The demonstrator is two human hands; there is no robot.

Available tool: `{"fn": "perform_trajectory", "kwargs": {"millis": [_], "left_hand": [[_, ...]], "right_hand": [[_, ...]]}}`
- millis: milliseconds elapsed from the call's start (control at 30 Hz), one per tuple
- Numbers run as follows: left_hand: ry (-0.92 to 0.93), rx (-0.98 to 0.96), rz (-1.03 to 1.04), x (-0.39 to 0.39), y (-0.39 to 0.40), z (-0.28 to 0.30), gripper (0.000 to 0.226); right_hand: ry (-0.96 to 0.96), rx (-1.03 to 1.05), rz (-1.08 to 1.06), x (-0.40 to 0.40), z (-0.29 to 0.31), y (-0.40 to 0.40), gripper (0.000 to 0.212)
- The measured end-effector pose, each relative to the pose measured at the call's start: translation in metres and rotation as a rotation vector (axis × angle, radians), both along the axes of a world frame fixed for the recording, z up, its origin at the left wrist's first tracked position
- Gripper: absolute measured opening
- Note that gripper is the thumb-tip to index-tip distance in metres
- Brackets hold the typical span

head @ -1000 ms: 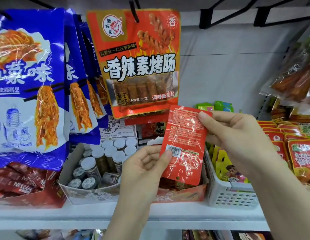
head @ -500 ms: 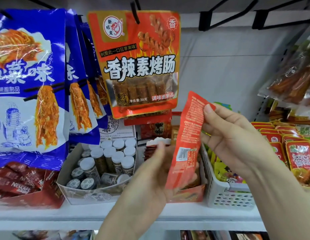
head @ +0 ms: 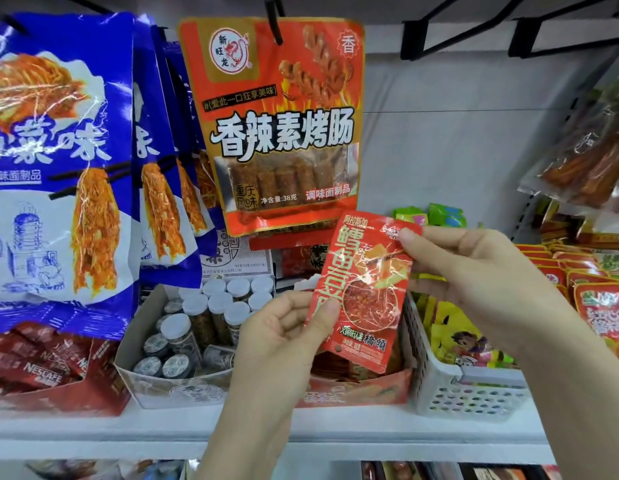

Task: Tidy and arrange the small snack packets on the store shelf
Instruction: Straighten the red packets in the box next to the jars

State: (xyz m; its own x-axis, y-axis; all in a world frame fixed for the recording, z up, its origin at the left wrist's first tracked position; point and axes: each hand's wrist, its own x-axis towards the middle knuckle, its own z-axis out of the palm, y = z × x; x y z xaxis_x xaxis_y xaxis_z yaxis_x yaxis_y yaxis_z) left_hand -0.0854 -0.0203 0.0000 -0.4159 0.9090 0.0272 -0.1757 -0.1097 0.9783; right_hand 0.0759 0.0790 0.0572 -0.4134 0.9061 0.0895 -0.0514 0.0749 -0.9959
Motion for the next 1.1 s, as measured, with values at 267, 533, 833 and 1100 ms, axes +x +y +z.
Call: {"fn": "perform_trajectory", "kwargs": {"millis": [267,533,833,1100], "left_hand": [[0.241,0.023,0.008,-0.007,-0.002,-0.002,0.026],[1.006,-0.209,-0.303,-0.040,-0.012,-0.019,0.080],[1.077,-0.143,-0.270,-0.045,-0.006,-0.035,0.040],[1.113,-0.104,-0.218,-0.045,-0.006,-0.039,0.031]], "right_hand": [[0.025,0.146,-0.231,0.002,0.002,0.000,0.008],[-0.245,0.728,-0.535,-0.012,-0.012,0.006,0.012],[-0.364,0.942,-0.491,-0.072,-0.062,0.011,0.012],[-0.701,0.812,-0.449,-0.087,-0.053,0.046,0.016]]}}
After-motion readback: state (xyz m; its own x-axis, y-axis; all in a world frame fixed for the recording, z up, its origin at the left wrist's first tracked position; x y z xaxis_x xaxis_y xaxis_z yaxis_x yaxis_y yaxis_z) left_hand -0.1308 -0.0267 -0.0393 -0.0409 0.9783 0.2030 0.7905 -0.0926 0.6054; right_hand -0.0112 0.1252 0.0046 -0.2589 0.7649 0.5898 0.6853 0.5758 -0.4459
